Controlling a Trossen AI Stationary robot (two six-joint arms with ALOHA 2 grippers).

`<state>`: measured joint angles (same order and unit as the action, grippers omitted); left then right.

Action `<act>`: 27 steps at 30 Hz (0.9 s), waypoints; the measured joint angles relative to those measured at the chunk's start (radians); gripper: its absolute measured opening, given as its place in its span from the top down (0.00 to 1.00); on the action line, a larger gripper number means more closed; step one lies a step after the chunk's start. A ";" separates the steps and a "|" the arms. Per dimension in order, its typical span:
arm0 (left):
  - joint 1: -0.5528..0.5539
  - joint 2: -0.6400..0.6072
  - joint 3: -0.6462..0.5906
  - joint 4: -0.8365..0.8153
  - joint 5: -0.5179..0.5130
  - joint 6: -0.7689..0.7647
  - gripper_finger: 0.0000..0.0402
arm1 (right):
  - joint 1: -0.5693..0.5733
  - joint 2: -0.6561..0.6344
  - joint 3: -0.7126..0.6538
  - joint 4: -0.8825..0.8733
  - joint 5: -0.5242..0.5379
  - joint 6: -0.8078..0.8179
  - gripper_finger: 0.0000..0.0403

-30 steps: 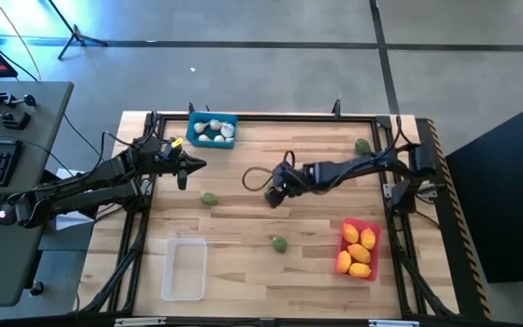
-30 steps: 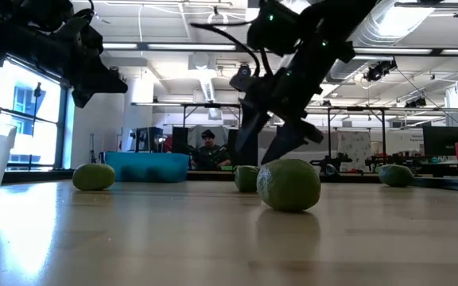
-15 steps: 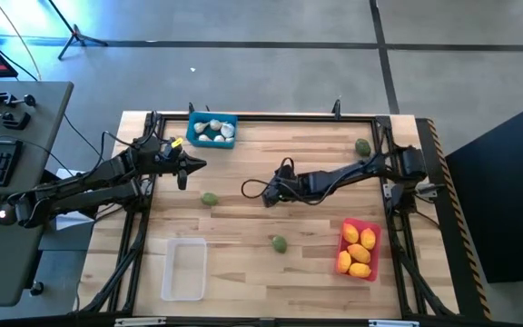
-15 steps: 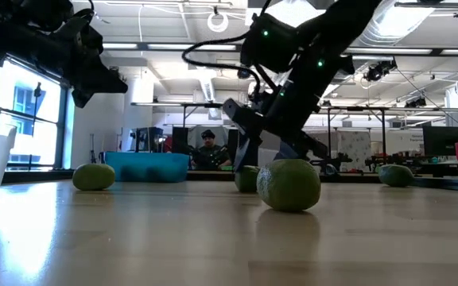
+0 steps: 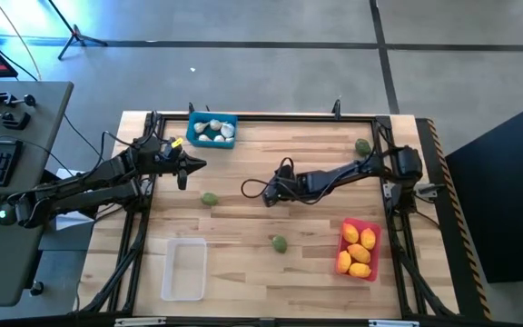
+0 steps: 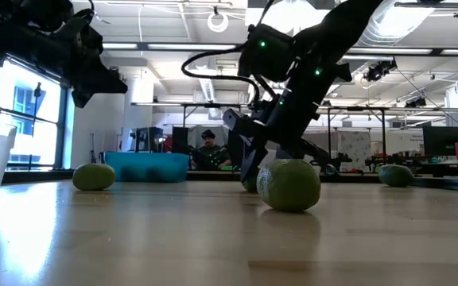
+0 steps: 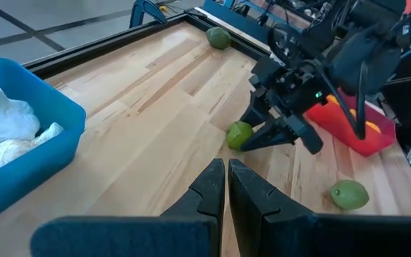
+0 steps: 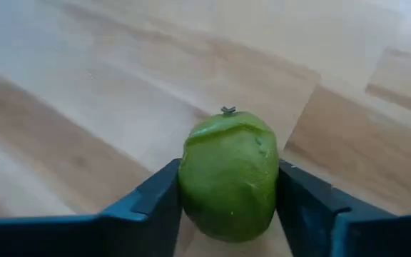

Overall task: Sort produce into baskets
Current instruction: Put the lime into the transparent bin

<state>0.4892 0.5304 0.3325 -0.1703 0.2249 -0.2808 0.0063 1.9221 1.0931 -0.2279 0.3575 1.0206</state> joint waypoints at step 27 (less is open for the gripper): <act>0.012 -0.001 0.000 -0.023 -0.019 0.081 0.98 | 0.254 0.193 0.613 0.149 -0.095 -0.552 0.67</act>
<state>0.5011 0.5297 0.3325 -0.1936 0.2058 -0.1993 0.2602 2.1154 1.7065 -0.0791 0.2625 0.4687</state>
